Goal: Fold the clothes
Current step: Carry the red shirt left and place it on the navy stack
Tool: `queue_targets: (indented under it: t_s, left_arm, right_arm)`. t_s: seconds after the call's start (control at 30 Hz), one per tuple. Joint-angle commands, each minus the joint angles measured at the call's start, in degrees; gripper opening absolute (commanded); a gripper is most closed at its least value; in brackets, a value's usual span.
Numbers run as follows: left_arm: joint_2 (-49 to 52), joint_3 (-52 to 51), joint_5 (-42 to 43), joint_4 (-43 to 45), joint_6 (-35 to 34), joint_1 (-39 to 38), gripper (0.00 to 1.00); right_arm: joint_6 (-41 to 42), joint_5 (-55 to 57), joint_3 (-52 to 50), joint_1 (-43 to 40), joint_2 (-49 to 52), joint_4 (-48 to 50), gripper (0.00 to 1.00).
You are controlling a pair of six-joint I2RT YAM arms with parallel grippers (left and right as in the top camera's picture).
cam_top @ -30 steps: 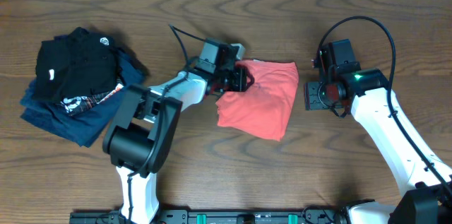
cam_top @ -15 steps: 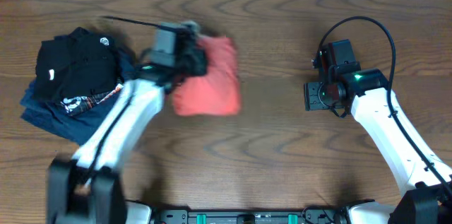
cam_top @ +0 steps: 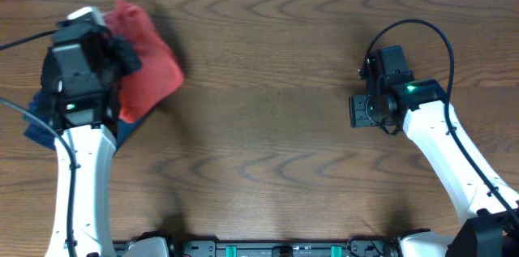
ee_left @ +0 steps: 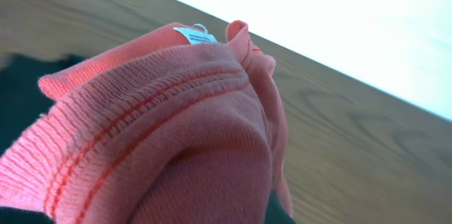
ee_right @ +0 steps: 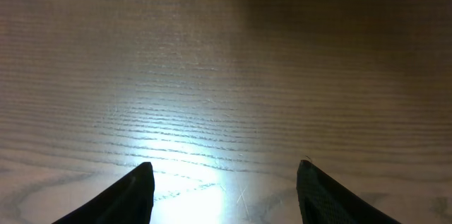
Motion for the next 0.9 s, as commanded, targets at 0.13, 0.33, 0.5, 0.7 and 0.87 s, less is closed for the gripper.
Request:
queue_targets:
  t_s: [0.13,0.33,0.5,0.7,0.87]
  left_arm:
    - [2.05,0.44,-1.09,5.38,0.94,8.59,0.09]
    - [7.5,0.44,-1.11,7.61,0.87,14.36,0.09]
    - [12.2,0.44,-1.09,10.14,0.68,18.23,0.17]
    - [16.44,0.44,-1.07,11.06,0.7,20.92,0.8]
    - [14.45,0.72,5.92,16.0,0.68,21.75,0.98]
  right_arm:
    - [-0.44,-0.22,0.57,-0.63,-0.79,-0.59,0.63]
    - [-0.44,-0.22,0.57,-0.63,-0.79,-1.55,0.63]
    - [-0.44,-0.22,0.57,-0.63,-0.79,-1.66,0.63]
    - [-0.44,-0.24,0.57,-0.63,-0.79,-1.99,0.63]
    - [-0.46,-0.22,0.57,-0.63,-0.79,-2.14,0.63]
